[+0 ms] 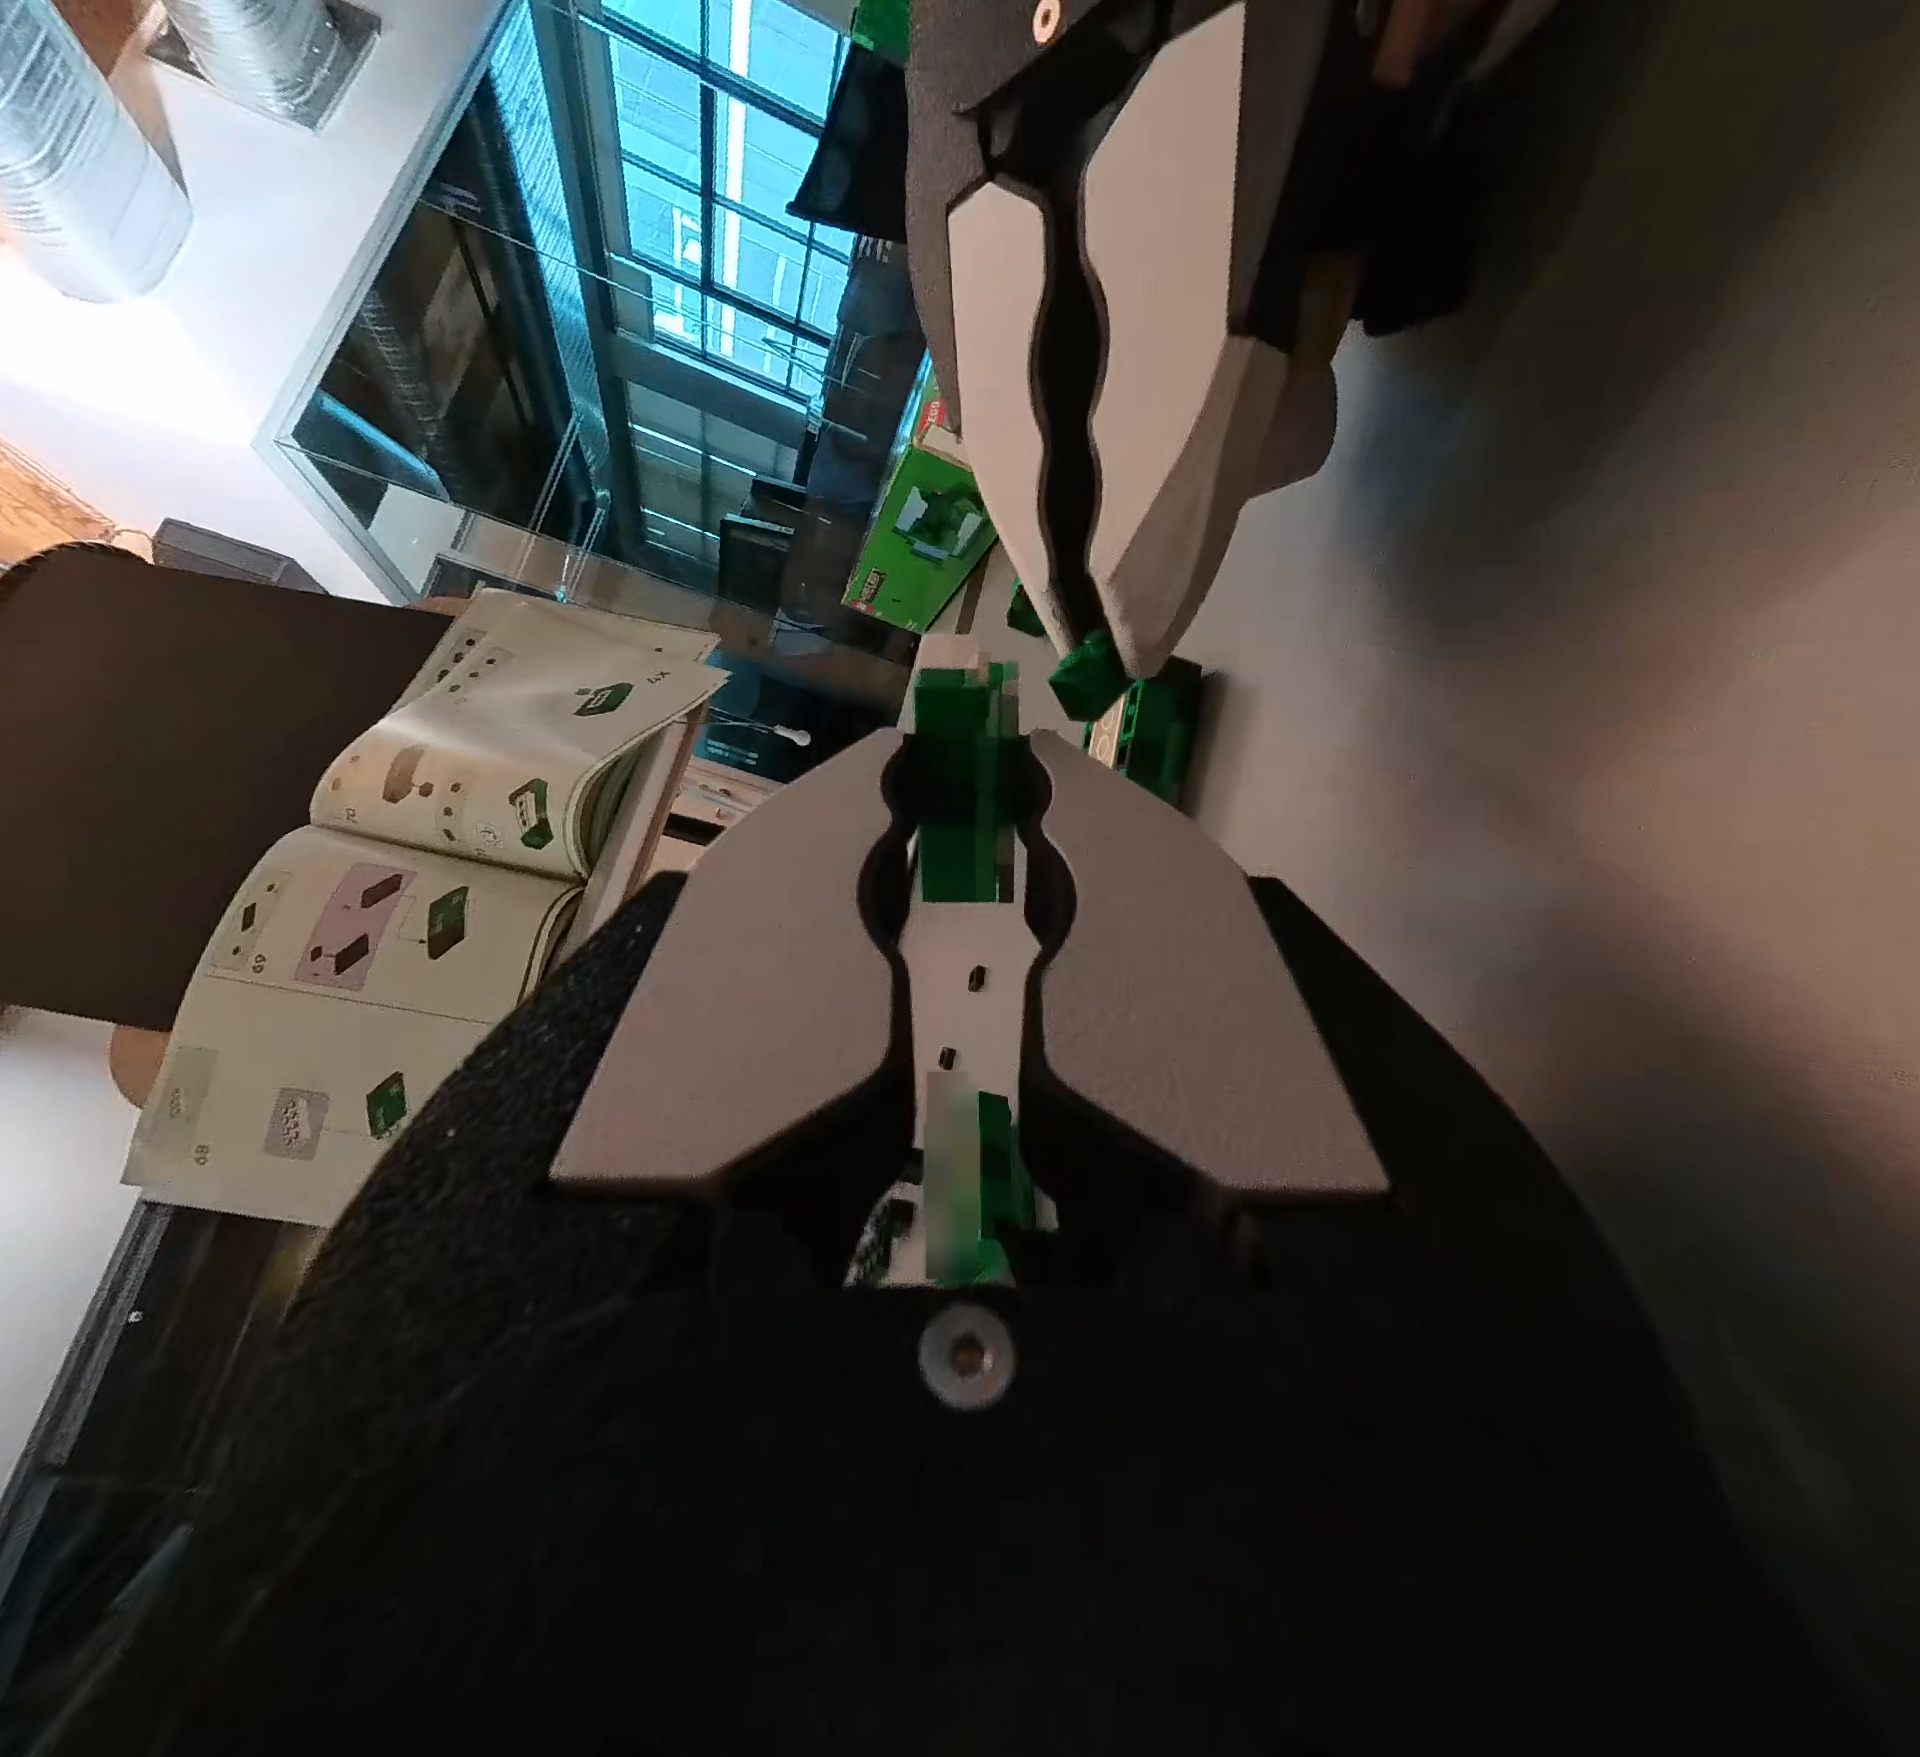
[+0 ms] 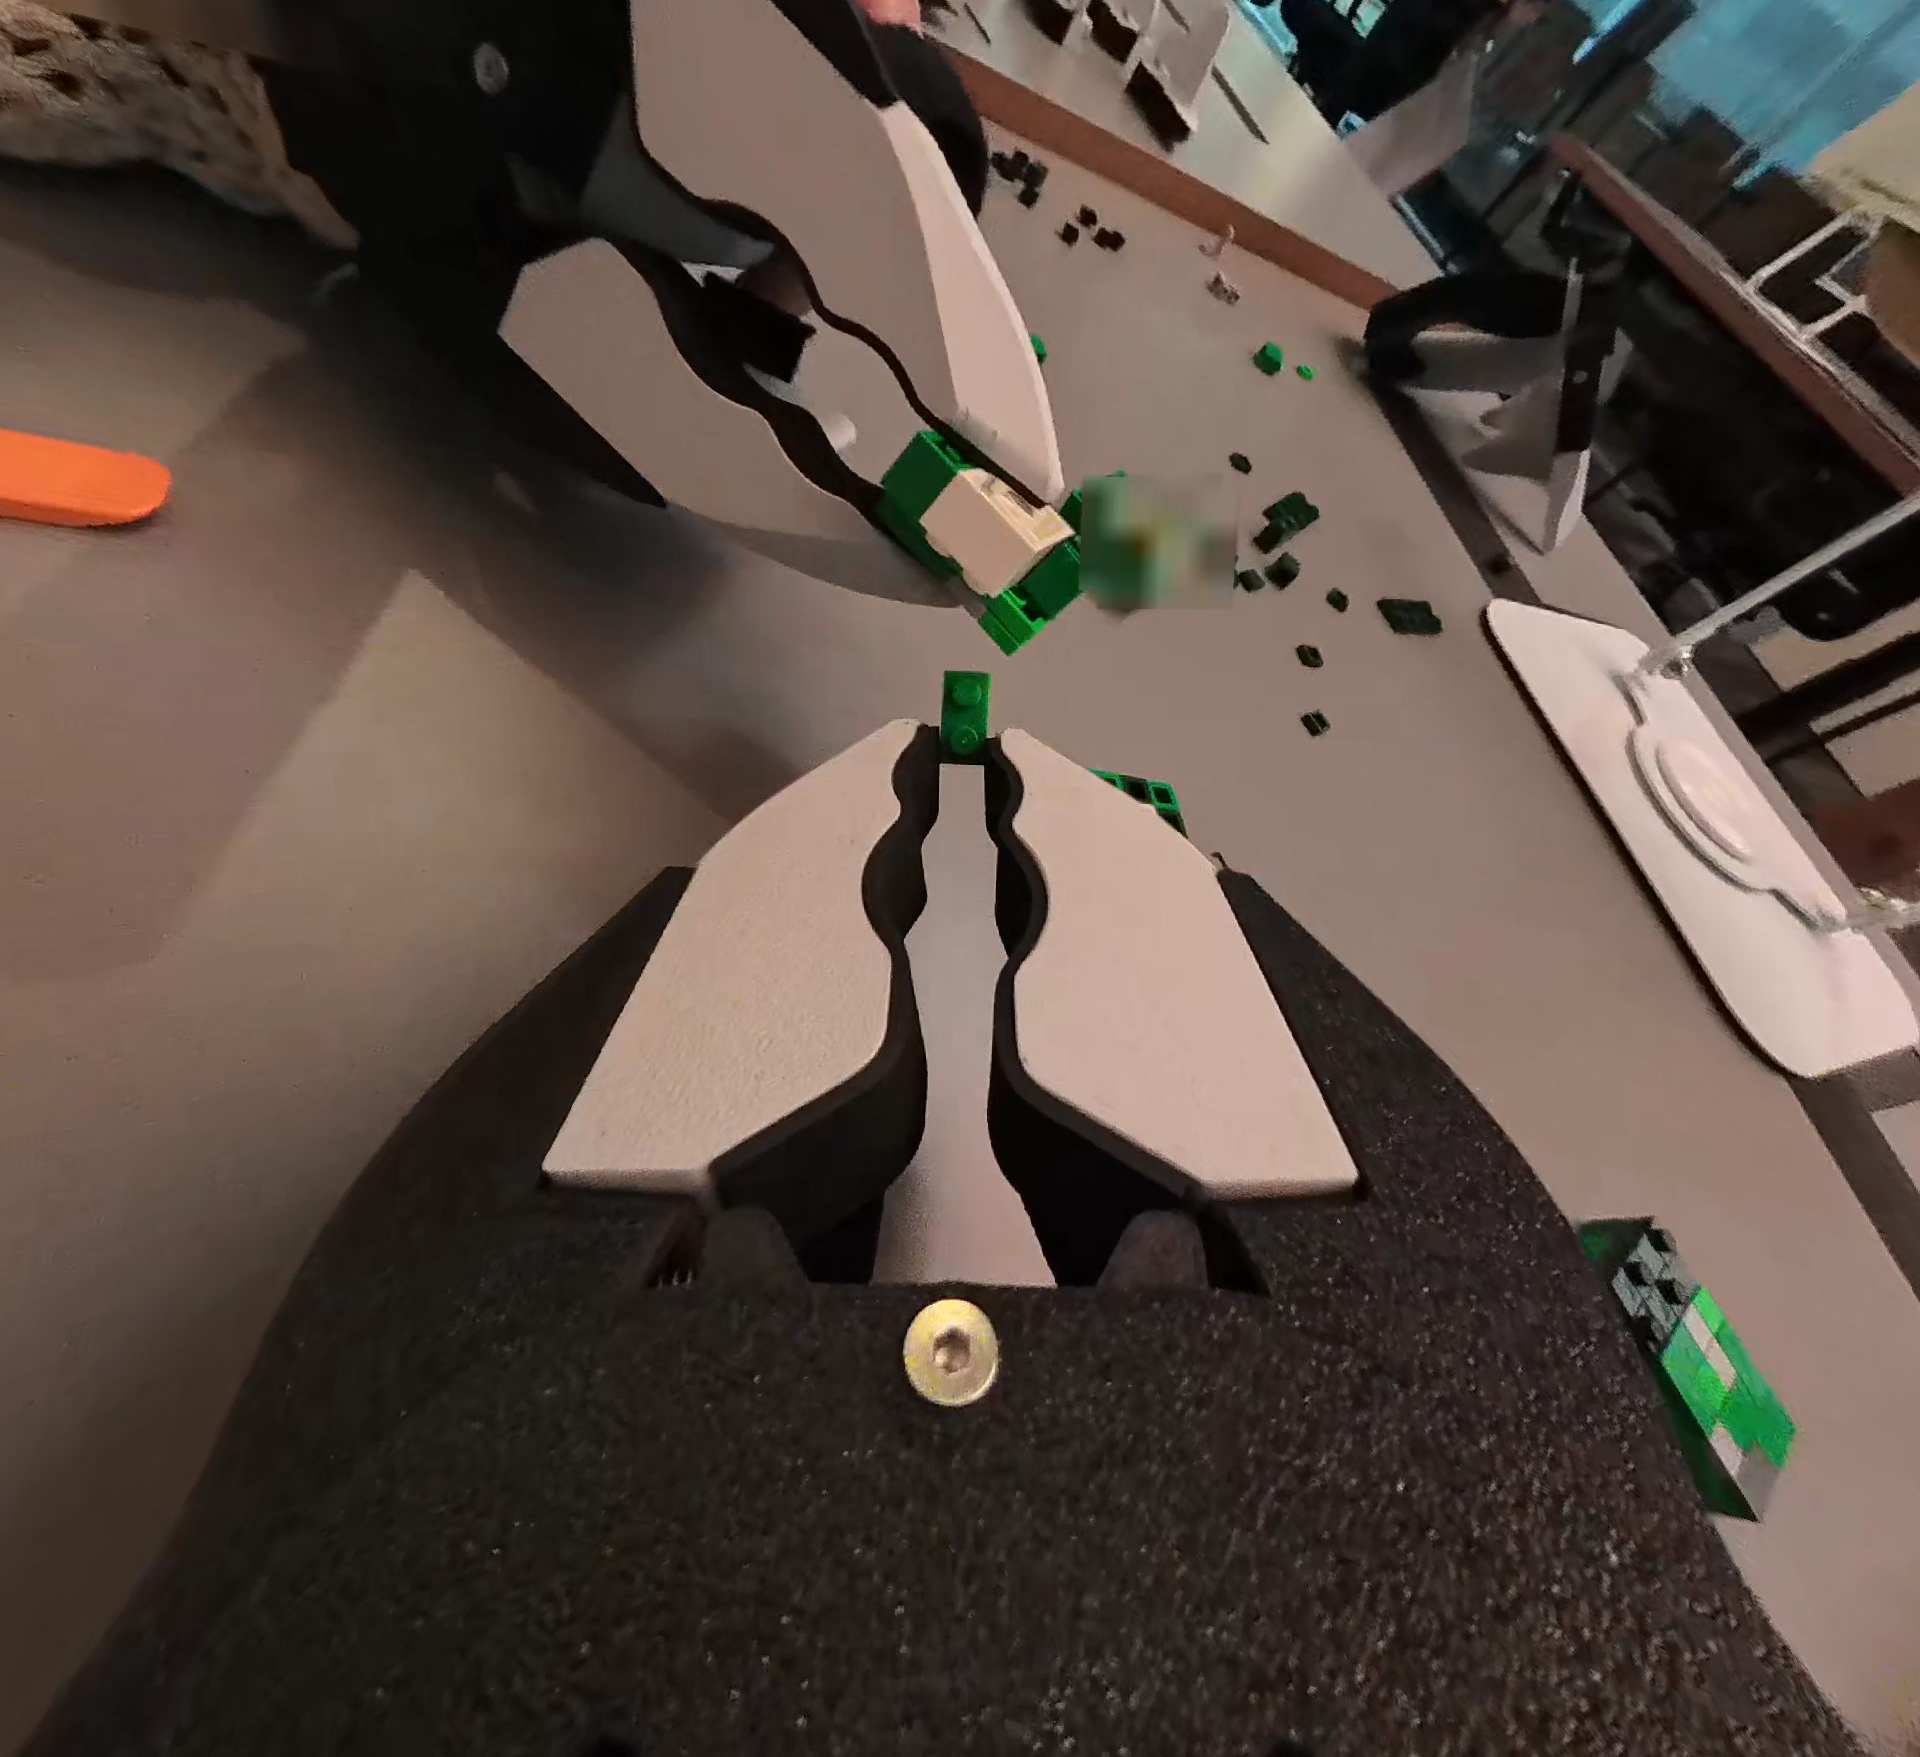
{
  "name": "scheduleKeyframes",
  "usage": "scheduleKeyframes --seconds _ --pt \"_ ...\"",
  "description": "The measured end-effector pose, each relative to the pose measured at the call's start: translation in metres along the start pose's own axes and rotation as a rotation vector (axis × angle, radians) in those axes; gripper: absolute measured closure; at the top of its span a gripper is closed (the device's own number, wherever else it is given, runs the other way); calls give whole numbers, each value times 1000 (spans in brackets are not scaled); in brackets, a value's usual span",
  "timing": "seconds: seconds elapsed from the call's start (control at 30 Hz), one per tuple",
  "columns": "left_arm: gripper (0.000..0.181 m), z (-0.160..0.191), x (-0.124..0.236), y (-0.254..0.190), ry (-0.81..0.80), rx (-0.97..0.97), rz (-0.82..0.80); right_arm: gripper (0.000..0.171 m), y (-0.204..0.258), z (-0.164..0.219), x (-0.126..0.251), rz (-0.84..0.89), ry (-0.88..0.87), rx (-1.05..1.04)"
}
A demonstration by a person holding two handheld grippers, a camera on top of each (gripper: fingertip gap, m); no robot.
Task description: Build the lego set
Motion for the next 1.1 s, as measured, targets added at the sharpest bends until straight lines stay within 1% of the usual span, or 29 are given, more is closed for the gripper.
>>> scheduleKeyframes --seconds 0.27,0.37,0.5,0.6,0.67,0.73,0.77,0.87,0.97,1.1 --pt "165 0 1 -5 -23 13 58 163 -3 1 -3 3 22 -31" --pt "165 4 -1 -7 -3 36 95 163 -3 -1 0 -4 -9 -45" --pt "165 3 -2 -14 -7 0 131 163 -3 -3 3 -33 -50 -88" --pt "165 2 -2 -12 -16 4 119 163 -4 -4 4 -41 -63 -93" --pt "165 -1 1 -3 -42 -34 23 163 -4 -5 7 -78 -60 -113" --pt "165 -4 6 2 -68 -89 -37 163 -4 -6 13 -160 20 -135" --pt "165 -4 7 3 -71 -117 -53 163 -4 -6 16 -228 105 -161" --pt "165 -6 8 2 -80 -162 -58 163 -2 -2 25 -357 376 -232" --pt "165 -6 9 3 -86 -173 -62 163 -1 1 26 -392 604 -249" --pt "165 -4 11 7 -86 -162 -70 163 5 6 14 -458 839 -248"
Point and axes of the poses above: each gripper's, where its closed fingertips meet, x back along the fingers, z out of its underside, y = z × x across the jaws, the point moved 6 cm from there along x, back along the fingers, and after that the axes turned 7 degrees about -z, right-handed, at the moved point
